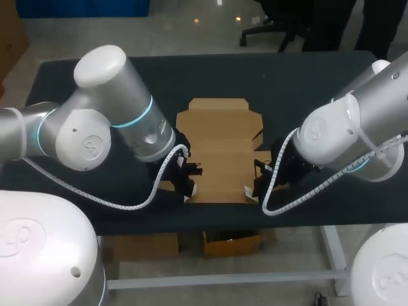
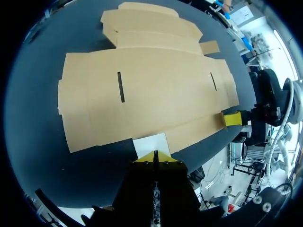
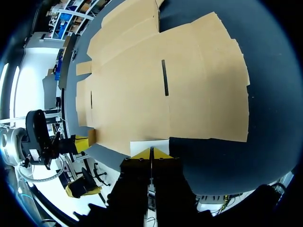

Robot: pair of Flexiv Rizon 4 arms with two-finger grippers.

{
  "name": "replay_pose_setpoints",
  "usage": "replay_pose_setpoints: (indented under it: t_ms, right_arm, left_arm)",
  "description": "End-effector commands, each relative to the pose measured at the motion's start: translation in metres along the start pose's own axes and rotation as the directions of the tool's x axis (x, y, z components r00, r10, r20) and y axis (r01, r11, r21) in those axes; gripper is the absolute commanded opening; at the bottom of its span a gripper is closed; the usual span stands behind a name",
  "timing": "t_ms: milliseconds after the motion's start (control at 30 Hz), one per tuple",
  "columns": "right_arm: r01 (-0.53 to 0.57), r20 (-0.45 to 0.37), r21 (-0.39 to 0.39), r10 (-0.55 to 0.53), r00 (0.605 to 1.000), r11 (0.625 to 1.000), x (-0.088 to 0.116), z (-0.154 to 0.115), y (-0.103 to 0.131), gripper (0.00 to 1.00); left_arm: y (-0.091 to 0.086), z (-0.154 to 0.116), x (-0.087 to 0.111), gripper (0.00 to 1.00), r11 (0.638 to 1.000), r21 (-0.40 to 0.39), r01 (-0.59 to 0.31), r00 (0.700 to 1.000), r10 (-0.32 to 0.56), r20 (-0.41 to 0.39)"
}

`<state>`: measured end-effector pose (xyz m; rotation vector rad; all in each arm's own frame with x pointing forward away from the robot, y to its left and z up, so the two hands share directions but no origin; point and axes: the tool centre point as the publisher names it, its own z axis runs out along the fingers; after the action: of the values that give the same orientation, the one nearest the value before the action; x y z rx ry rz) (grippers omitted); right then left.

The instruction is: Assemble the packaging by folding the flat box into shape, placing the metal phone stand inside, and closing the box properly

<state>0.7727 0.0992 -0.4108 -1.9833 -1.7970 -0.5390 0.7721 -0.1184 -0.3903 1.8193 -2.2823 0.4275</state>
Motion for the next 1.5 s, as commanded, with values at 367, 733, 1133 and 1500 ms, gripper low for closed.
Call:
replay_pose_setpoints:
  t_ms: [367, 733, 1133, 1500]
  right_arm:
    - [0.010, 0.013, 0.018, -0.010, 1.000, 1.000, 0.003, 0.005, -0.001, 0.00]
    - [0.014, 0.025, 0.030, -0.015, 1.000, 0.999, 0.006, 0.009, -0.002, 0.00]
    - [0.006, 0.031, 0.043, -0.007, 0.999, 0.999, 0.002, 0.014, -0.002, 0.00]
    - [-0.015, 0.039, 0.062, 0.012, 0.999, 0.998, -0.005, 0.021, -0.001, 0.00]
  left_arm:
    - [0.001, 0.009, 0.000, 0.00, 1.000, 0.004, 0.007, 1.000, -0.007, 0.012]
    - [0.001, 0.014, -0.003, 0.00, 1.000, 0.009, -0.003, 1.000, 0.003, 0.008]
    - [0.004, 0.022, -0.003, 0.00, 0.999, 0.029, -0.039, 0.999, 0.039, 0.004]
    - [0.009, 0.029, -0.009, 0.00, 0.999, 0.045, -0.017, 1.000, 0.016, 0.017]
